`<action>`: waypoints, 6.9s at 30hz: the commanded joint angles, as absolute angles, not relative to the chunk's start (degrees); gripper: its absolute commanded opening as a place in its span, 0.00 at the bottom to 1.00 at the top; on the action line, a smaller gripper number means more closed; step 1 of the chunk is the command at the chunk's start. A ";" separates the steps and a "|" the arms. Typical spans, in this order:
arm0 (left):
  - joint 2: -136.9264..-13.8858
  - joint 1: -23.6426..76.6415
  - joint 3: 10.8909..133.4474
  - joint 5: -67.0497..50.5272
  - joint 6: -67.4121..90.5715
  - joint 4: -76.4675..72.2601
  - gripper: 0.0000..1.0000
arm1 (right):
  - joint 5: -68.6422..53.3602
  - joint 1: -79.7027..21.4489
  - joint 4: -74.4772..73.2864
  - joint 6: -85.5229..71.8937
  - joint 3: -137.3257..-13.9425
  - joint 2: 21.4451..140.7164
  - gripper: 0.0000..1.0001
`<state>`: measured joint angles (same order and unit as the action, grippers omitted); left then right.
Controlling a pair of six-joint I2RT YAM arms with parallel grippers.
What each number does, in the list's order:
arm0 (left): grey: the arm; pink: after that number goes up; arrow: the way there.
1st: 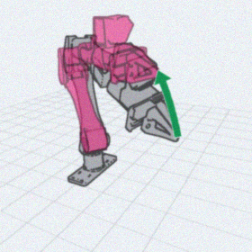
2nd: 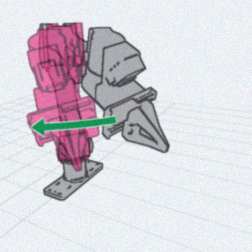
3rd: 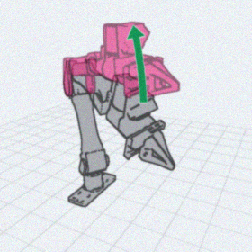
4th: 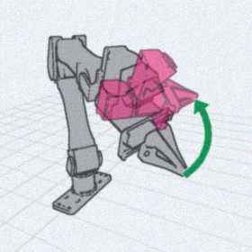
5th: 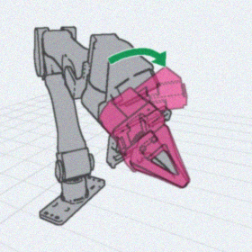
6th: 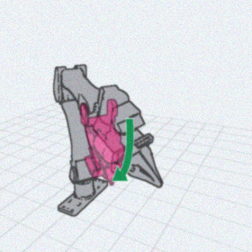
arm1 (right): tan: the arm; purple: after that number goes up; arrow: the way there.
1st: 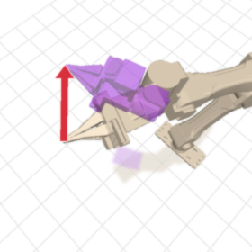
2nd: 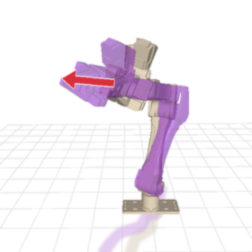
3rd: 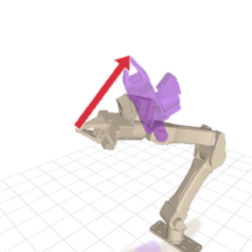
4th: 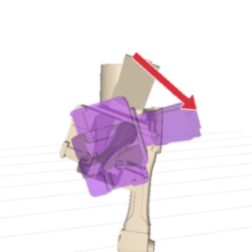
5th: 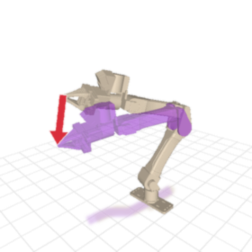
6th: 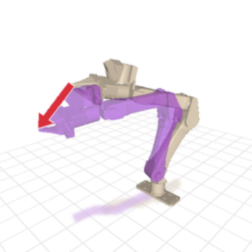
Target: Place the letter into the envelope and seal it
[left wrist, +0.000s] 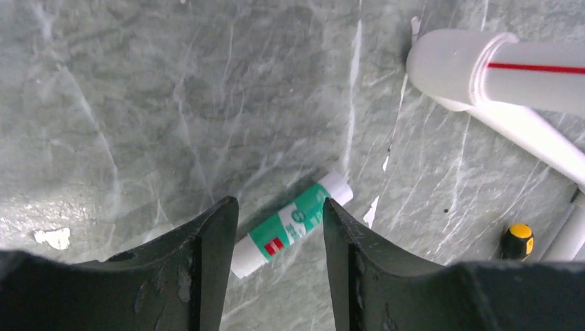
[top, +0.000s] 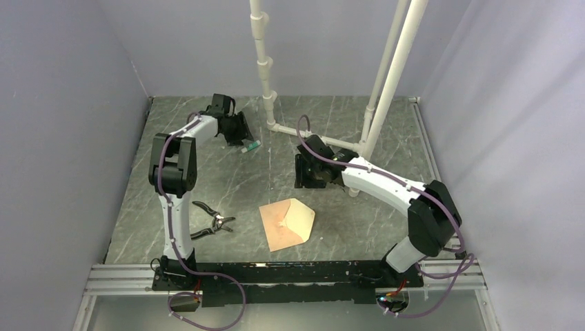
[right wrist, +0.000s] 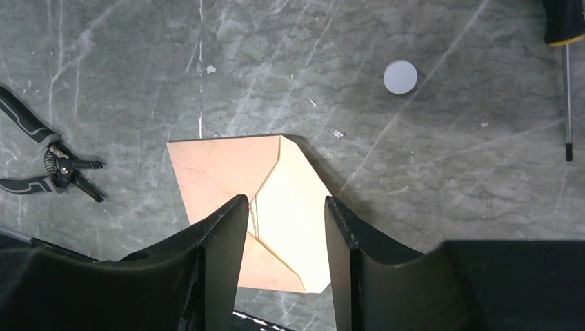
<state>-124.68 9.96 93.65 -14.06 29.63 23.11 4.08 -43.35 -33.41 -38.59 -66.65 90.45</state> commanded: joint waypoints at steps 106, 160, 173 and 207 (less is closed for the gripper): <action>-97.27 29.18 44.24 -16.35 47.00 21.58 0.11 | 4.46 -61.10 -23.36 -27.73 -61.50 102.09 0.25; -98.89 25.98 38.43 -26.37 45.79 14.81 0.03 | 12.56 -67.27 -30.32 -32.68 -62.13 99.38 0.20; -98.92 25.96 38.25 -26.25 45.98 14.86 0.03 | 11.65 -67.28 -32.53 -33.94 -62.90 103.65 0.23; -100.00 25.93 36.83 -26.50 45.40 13.10 0.02 | 15.83 -65.96 -38.91 -35.35 -71.64 111.24 0.24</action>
<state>-96.16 24.88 40.07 -34.44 48.31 8.34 13.67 -66.06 -33.43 -32.95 -71.61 108.77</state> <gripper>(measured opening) 0.038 0.236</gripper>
